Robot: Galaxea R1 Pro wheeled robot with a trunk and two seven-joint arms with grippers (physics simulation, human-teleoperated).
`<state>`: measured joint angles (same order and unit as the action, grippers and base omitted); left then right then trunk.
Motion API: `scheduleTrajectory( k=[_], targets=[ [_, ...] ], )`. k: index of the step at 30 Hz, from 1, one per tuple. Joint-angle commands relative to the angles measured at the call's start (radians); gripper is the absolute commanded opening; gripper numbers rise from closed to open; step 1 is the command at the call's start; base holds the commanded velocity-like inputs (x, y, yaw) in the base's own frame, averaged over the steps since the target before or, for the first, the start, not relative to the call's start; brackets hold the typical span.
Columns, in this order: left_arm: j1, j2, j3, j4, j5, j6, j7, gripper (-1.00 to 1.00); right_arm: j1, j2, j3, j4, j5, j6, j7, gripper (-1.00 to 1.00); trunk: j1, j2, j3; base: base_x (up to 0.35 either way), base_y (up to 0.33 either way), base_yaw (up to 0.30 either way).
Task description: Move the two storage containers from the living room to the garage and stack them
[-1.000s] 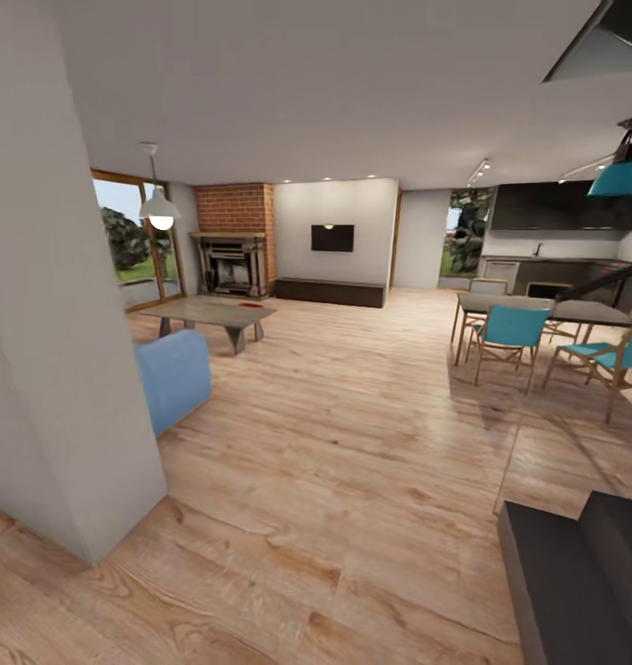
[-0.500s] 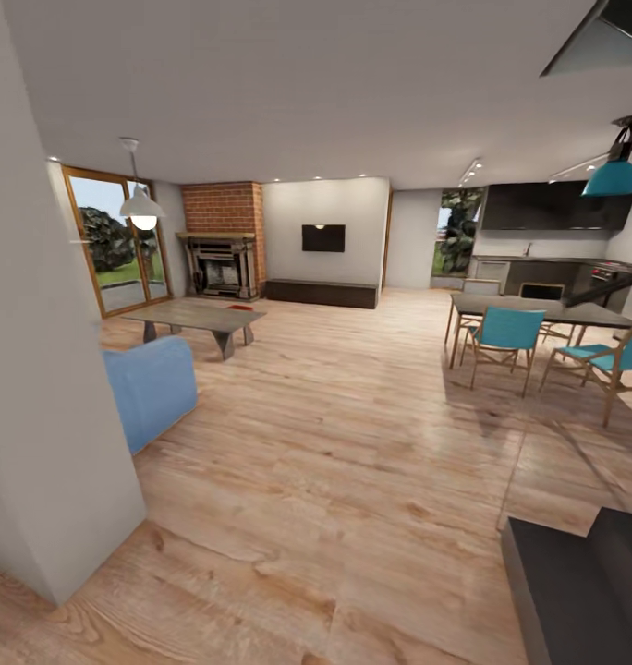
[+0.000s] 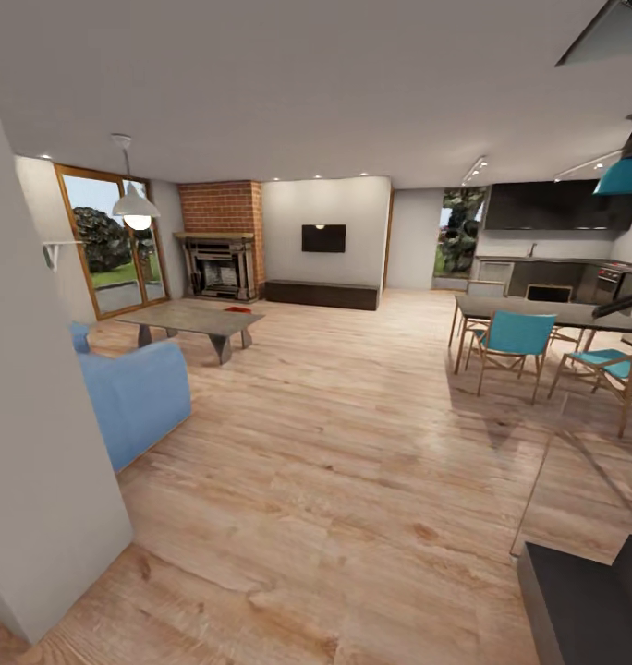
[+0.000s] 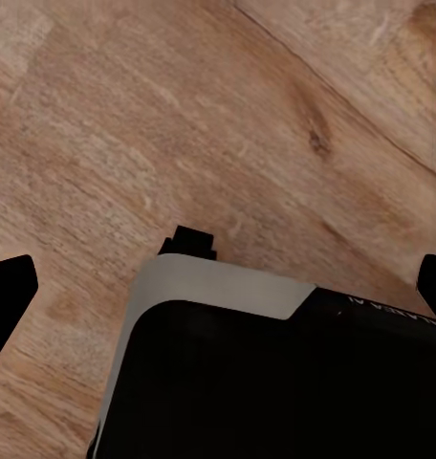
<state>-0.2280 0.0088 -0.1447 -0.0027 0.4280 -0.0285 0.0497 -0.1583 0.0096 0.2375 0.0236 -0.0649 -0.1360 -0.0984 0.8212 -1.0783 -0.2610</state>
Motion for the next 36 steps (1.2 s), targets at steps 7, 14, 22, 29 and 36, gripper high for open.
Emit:
scheduleTrajectory(
  k=[7, 14, 22, 29, 36],
  targets=[
    [-0.001, -0.001, -0.007, 0.000, 0.008, -0.003, 0.002, 1.00, -0.001, 0.000, 0.008, 0.003, -0.007, -0.005, -0.003, 1.00, 0.001, -0.001, -0.001, 0.325, 0.000, 0.000],
    [-0.001, -0.001, -0.008, 0.000, 0.008, -0.004, 0.002, 1.00, -0.001, 0.000, 0.008, 0.003, -0.007, -0.005, -0.003, 1.00, 0.001, -0.001, -0.001, 0.325, 0.000, 0.000],
    [-0.001, -0.001, -0.008, 0.000, 0.008, -0.004, 0.002, 1.00, -0.001, 0.000, 0.008, 0.003, -0.007, -0.005, -0.003, 1.00, 0.001, -0.001, -0.001, 0.325, 0.000, 0.000],
    [-0.001, -0.001, -0.009, 0.000, 0.008, -0.004, 0.002, 1.00, -0.001, 0.000, 0.008, 0.003, -0.007, -0.005, -0.003, 1.00, 0.001, -0.001, -0.001, 0.325, 0.000, 0.000],
    [-0.001, -0.001, -0.008, 0.000, 0.008, -0.004, 0.002, 1.00, -0.001, 0.002, 0.006, 0.003, -0.009, -0.005, -0.004, 1.00, 0.001, -0.001, -0.001, 0.325, 0.000, 0.000]
  ],
)
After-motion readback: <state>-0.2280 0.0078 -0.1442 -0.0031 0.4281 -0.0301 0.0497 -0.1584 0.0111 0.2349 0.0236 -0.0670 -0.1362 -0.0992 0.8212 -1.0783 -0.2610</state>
